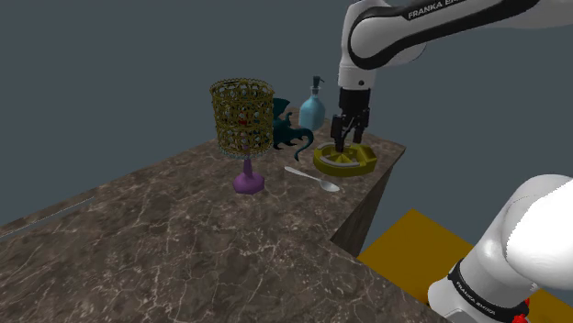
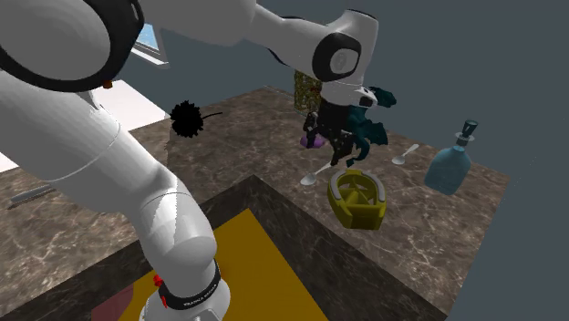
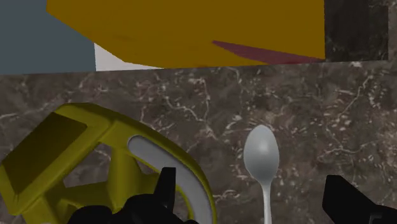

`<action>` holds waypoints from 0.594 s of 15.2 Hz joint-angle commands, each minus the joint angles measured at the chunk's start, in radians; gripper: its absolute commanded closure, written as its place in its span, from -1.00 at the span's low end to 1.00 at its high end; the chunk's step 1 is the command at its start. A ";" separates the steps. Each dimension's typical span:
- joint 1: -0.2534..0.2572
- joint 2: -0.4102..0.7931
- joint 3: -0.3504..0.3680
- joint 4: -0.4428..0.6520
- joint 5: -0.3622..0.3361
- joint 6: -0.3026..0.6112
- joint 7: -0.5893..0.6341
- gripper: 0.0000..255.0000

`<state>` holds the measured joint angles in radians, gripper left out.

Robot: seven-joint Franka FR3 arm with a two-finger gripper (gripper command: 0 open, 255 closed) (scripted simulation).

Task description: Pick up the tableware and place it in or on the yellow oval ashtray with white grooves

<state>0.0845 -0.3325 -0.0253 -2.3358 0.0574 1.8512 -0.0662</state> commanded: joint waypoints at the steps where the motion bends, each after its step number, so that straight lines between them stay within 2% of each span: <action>1: 0.014 0.081 0.002 0.030 0.018 0.049 -0.027 -1.00; 9: 0.059 0.371 0.029 0.189 0.089 0.169 -0.127 -1.00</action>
<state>0.1382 0.0034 -0.0005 -2.1707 0.1380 2.0102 -0.1808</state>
